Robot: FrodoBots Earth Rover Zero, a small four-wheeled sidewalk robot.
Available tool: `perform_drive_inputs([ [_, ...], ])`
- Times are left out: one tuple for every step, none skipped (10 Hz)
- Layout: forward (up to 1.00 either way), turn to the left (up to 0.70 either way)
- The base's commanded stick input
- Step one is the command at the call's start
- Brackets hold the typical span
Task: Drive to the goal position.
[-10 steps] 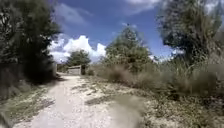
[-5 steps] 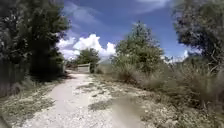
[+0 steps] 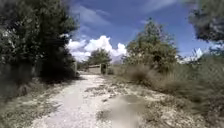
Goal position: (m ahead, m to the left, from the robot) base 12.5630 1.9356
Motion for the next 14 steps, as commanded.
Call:
perform_drive_inputs([
  [0.5, 0.0],
  [0.5, 0.0],
  [0.5, 0.0],
  [0.5, 0.0],
  [0.5, 0.0],
  [0.5, 0.01],
  [0.5, 0.36],
  [0.5, 0.48],
  [0.5, 0.45],
  [0.5, 0.42],
  [0.5, 0.4],
  [0.5, 0.0],
  [0.5, 0.0],
  [0.5, 0.0],
])
